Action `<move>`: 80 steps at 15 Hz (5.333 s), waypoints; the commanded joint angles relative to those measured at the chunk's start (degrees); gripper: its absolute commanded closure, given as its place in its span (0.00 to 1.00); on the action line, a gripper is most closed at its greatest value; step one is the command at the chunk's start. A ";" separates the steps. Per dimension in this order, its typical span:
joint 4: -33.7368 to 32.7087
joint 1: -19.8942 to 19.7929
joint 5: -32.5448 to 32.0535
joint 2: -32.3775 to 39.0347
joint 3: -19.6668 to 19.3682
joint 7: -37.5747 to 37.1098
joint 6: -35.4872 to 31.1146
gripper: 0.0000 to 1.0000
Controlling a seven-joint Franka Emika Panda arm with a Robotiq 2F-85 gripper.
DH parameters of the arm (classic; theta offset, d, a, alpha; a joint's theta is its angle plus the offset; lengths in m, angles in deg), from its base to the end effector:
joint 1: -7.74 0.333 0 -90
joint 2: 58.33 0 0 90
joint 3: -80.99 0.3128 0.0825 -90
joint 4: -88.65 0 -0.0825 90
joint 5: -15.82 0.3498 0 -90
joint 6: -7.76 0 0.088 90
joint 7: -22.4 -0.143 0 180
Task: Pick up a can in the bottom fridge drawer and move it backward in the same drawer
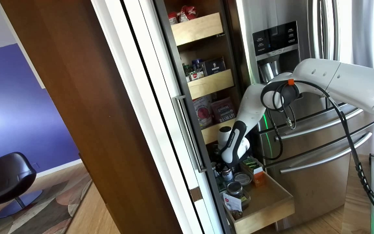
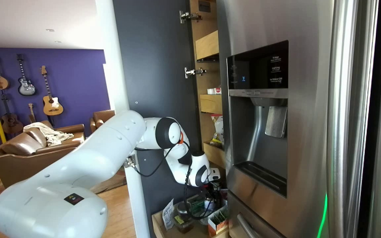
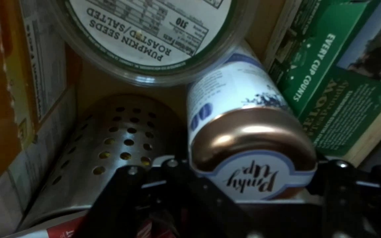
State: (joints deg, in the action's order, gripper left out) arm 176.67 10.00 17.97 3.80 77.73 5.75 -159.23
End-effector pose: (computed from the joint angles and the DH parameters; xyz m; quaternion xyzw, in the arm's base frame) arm 0.6867 -0.0083 0.0335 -0.9774 0.1505 -0.1482 0.0044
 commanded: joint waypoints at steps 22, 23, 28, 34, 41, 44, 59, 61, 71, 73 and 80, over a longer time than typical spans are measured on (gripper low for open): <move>28.52 0.32 3.10 -28.94 -0.91 0.69 4.69 0.51; 29.84 0.08 3.31 -30.49 -0.37 1.00 7.56 0.51; 40.39 0.93 2.93 -39.05 0.03 0.03 11.99 0.51; 44.98 0.22 3.50 -41.96 0.30 0.25 14.90 0.26; 49.47 -0.58 4.65 -44.86 1.44 0.92 15.45 0.51; 51.45 0.70 4.59 -42.91 1.67 0.03 9.32 0.51; 53.04 2.55 7.56 -27.68 3.64 0.23 -20.47 0.51; 52.86 5.20 8.77 -25.18 1.58 -0.41 -24.77 0.51; 49.42 4.34 12.85 -16.10 3.31 0.05 -36.53 0.51; 48.66 4.45 13.06 -15.02 3.39 0.19 -36.88 0.51; 47.63 3.94 12.52 -14.00 3.90 0.76 -36.24 0.00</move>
State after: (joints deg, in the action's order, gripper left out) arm 224.97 14.04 29.13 -11.39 80.95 5.72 -195.04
